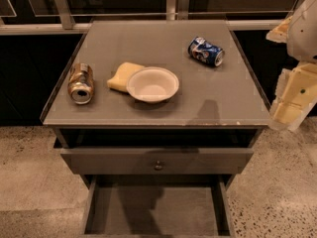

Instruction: Place orange can into middle drawer

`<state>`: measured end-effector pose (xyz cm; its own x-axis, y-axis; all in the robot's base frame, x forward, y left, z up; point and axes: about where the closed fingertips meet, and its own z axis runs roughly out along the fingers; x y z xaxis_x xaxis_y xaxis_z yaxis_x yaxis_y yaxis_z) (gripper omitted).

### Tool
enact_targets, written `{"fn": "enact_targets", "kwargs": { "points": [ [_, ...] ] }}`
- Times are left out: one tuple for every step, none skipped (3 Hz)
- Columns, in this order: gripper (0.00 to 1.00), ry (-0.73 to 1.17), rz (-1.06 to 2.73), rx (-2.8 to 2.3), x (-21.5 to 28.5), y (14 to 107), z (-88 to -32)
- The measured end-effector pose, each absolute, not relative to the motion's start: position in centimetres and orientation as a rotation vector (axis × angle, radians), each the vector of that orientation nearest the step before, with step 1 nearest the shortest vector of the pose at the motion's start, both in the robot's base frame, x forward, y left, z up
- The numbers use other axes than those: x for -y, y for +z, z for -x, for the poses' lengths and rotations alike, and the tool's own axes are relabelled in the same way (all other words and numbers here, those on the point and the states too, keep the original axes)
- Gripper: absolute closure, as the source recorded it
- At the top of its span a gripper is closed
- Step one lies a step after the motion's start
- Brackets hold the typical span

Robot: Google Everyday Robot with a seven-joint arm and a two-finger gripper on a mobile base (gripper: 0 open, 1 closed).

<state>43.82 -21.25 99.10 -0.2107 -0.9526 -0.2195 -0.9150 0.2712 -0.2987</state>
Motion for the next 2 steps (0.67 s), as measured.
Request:
{"fn": "enact_targets", "kwargs": {
  "points": [
    [0.00,-0.146,1.698,-2.192,21.25,99.10,-43.82],
    [0.00,-0.126,1.671,-2.191,20.99,99.23,-44.30]
  ]
}}
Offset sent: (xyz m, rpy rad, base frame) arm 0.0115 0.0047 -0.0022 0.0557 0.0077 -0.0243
